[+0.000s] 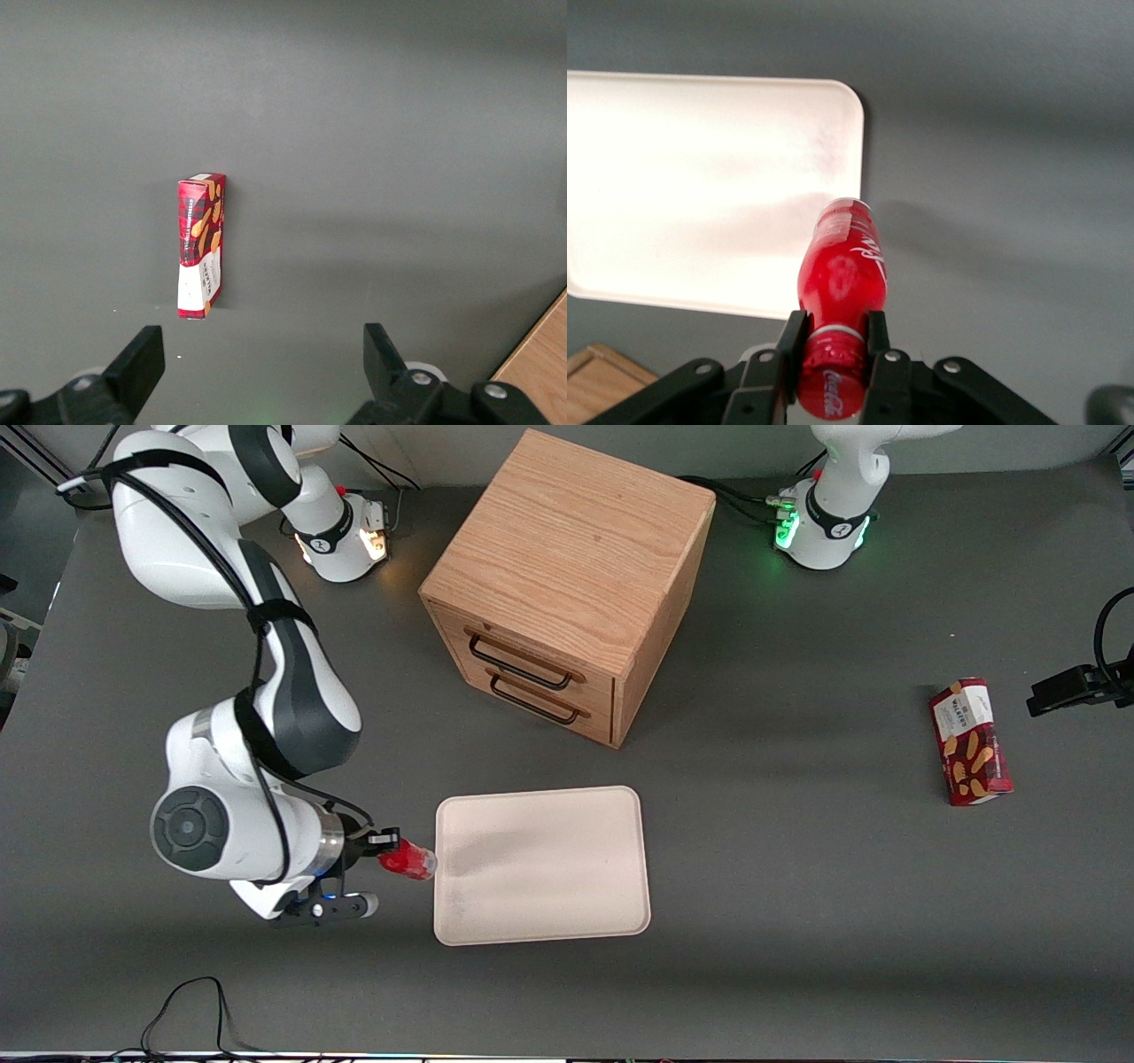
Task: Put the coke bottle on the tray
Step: 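Lift the red bottle and carry it over the white tray's edge, then lower the bottle onto the tray and open the right gripper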
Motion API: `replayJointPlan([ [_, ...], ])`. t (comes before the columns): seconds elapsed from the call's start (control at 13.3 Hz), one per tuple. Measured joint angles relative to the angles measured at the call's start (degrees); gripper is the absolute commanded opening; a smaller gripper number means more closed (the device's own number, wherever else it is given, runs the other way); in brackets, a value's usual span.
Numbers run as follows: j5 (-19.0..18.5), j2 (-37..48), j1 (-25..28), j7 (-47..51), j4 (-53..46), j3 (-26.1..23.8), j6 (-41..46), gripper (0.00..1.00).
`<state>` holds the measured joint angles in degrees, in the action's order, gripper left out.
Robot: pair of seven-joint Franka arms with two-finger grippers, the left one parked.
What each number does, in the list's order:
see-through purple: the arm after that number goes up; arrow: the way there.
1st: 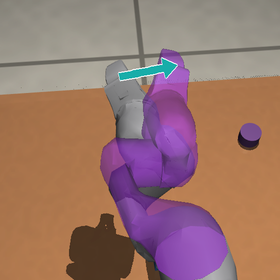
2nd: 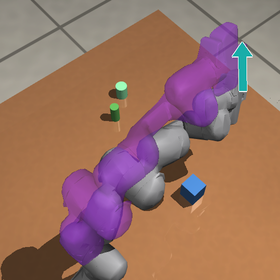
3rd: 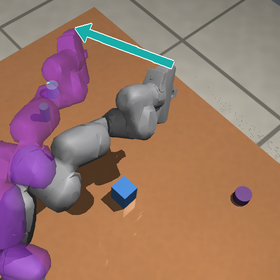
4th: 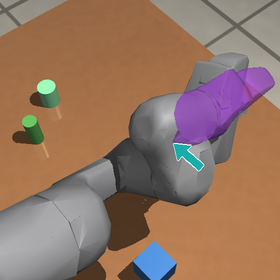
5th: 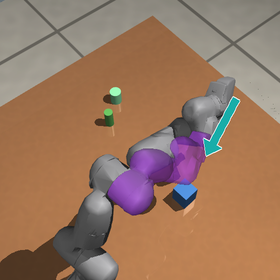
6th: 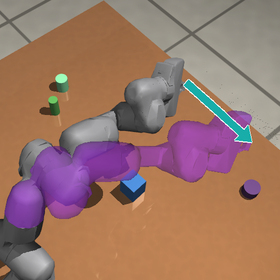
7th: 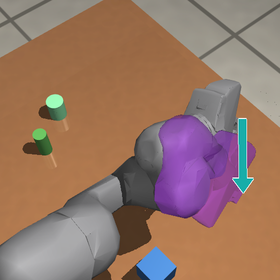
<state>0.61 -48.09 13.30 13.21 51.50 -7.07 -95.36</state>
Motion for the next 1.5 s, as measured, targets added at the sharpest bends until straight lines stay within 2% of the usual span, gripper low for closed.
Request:
replayJointPlan([
  [0.38,-0.70,-3.98,1.58,3.41,-0.11,-0.02,-9.44,0.00],
  [0.83,-3.35,-6.77,2.71,7.55,-0.52,-0.03,-14.20,0.00],
  [1.2,-3.59,-7.14,2.83,7.76,-0.78,-0.02,-14.74,0.00],
  [1.35,-3.59,-7.16,2.83,7.88,-0.78,-0.02,-14.91,0.78],
  [1.43,-3.61,-7.19,2.83,8.17,-0.78,-0.02,-15.10,0.98],
  [1.5,-3.61,-7.21,2.83,8.85,-0.78,-0.02,-15.45,1.00],
])
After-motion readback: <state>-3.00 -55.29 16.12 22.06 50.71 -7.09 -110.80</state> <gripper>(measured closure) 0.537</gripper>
